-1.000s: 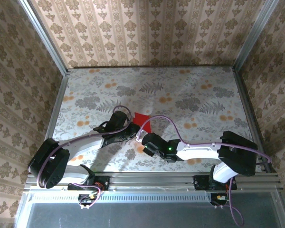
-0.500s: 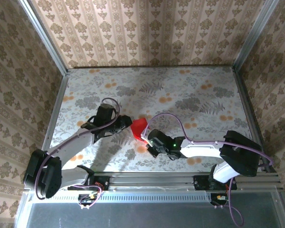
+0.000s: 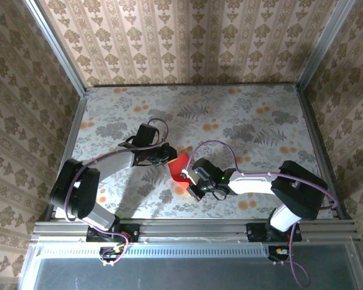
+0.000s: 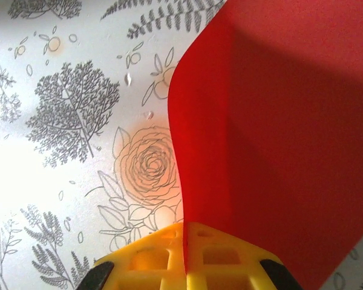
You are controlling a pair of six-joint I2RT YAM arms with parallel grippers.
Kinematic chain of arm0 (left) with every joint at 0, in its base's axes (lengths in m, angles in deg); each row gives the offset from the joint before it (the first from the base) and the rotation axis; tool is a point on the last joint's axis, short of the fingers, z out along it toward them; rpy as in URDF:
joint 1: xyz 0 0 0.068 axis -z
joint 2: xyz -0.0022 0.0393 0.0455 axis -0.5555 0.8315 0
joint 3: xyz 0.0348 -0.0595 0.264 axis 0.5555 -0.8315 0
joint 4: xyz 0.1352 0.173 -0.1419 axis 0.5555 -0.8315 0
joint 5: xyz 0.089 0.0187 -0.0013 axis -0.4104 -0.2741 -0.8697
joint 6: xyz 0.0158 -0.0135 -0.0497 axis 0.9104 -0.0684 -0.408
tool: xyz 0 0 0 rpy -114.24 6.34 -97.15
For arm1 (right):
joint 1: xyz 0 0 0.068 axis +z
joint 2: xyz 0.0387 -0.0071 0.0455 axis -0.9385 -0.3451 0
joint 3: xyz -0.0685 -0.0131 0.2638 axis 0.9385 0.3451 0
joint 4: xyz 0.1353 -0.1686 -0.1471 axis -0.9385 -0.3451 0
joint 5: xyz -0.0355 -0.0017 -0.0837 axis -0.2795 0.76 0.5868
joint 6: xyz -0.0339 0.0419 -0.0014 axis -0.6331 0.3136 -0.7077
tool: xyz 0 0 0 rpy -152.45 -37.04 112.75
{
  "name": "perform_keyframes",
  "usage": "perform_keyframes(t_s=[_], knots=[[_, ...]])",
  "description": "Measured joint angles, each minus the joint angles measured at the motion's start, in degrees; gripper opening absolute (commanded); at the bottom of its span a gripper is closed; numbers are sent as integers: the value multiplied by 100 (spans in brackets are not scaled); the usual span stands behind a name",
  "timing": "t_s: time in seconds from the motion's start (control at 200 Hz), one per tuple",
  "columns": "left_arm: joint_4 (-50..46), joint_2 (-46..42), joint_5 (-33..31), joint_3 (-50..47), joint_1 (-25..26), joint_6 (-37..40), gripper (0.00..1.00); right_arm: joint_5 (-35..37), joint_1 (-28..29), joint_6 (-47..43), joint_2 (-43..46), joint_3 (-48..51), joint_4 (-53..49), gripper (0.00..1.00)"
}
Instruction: Fold a paper plane with a square sheet of paper (fold left side to right side)
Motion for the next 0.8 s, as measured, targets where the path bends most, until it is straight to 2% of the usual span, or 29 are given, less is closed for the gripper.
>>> perform_keyframes(t_s=[0.44, 0.8], knots=[[227, 1478, 328, 466, 157, 354, 0, -828, -380, 293, -9, -2, 0, 3], [168, 1836, 175, 761, 382, 673, 0, -1056, -649, 479, -9, -136, -227, 4]])
